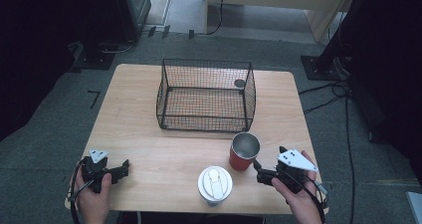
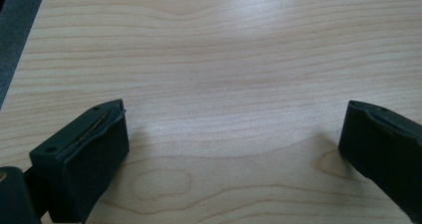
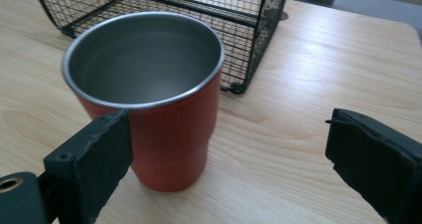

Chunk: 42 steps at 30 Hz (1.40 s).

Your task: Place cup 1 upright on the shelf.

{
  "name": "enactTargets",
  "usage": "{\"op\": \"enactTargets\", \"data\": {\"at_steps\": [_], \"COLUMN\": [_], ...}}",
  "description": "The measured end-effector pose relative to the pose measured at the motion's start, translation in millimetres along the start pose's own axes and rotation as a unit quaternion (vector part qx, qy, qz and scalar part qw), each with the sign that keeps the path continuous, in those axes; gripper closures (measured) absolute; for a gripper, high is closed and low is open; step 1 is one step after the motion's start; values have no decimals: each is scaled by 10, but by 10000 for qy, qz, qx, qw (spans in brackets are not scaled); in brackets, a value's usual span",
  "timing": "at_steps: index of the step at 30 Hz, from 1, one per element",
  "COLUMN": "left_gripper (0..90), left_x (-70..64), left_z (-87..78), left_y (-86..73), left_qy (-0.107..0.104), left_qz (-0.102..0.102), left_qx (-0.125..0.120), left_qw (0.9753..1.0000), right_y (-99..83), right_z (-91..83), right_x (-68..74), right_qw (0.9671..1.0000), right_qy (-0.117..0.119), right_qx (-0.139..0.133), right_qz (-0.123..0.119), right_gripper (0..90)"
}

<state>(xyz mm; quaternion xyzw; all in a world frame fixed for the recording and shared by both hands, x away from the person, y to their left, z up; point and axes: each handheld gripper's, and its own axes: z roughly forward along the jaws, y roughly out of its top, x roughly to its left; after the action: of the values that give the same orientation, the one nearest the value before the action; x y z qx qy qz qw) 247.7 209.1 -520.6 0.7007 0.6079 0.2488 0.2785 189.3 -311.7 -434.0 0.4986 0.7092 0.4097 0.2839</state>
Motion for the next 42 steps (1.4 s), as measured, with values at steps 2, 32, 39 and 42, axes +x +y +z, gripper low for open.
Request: {"op": "enactTargets", "data": {"at_steps": [2,32,39,42], "left_gripper": [0,0,0,0], "left_x": [0,0,0,0], "left_z": [0,0,0,0], "left_y": [0,0,0,0], "left_qy": [1,-1,-1,-1], "left_qz": [0,1,1,0], "left_qx": [-1,0,0,0], "left_qw": [10000,10000,10000,10000], "right_y": [13,136,122,122], "right_z": [-2,284,379,397], "right_x": [20,274,302,305], "right_qw": [10000,9988,9989,9988], "right_qy": [55,497,451,458], "right_qx": [-57,6,87,99], "right_qz": [29,0,94,126], "right_gripper": [58,71,70,67]}}
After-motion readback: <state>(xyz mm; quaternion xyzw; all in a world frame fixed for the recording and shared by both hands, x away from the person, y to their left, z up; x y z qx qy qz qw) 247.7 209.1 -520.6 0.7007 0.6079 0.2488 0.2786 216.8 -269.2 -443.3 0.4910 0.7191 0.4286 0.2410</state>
